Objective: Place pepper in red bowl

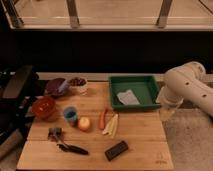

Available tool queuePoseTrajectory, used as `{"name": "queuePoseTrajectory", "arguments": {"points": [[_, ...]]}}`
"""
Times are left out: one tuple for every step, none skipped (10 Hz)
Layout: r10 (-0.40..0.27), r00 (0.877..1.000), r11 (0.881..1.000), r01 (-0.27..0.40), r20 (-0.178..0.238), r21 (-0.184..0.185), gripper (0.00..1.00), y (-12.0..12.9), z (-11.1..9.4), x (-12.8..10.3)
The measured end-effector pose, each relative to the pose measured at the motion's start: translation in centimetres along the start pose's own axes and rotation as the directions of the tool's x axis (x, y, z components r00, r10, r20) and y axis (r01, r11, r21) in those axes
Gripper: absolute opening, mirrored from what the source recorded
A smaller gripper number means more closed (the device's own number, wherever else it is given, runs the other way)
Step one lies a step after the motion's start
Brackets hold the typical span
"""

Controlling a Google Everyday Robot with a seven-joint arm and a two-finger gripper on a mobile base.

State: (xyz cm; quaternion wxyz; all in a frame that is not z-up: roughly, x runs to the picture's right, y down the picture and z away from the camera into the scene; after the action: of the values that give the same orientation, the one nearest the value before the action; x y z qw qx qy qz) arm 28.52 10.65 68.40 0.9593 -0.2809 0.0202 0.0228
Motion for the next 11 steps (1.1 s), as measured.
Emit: {"name": "queuePoseTrajectory", "arguments": {"points": [[0.000,1.000,1.000,0.000,0.000,0.000,0.65,0.0,0.0,0.0],[0.000,1.000,1.000,0.000,0.000,0.001,0.65,0.0,0.0,0.0],[-0.010,1.000,1.000,0.010,0.005,0.001,0.65,-0.2,0.0,0.0],[-0.049,0.999,0.999,0.049,0.011,0.000,0.65,-0.7,0.2,-0.4],[-0.117,0.993,0.993,0.117,0.024,0.002,0.65,-1.4,0.5,-1.7],[-0.194,0.980,0.981,0.194,0.032,0.003,0.65,-1.9,0.9,-3.3],[-0.286,0.957,0.958,0.286,0.039,0.004,0.65,-2.1,1.3,-5.2],[-0.396,0.917,0.918,0.396,0.047,0.008,0.65,-2.2,1.8,-7.5],[-0.493,0.868,0.870,0.493,0.061,0.013,0.65,-2.2,2.1,-9.9],[-0.559,0.826,0.829,0.559,0.074,0.020,0.65,-2.2,2.4,-11.9],[-0.615,0.783,0.788,0.615,0.092,0.032,0.65,-2.3,2.7,-13.9]]}}
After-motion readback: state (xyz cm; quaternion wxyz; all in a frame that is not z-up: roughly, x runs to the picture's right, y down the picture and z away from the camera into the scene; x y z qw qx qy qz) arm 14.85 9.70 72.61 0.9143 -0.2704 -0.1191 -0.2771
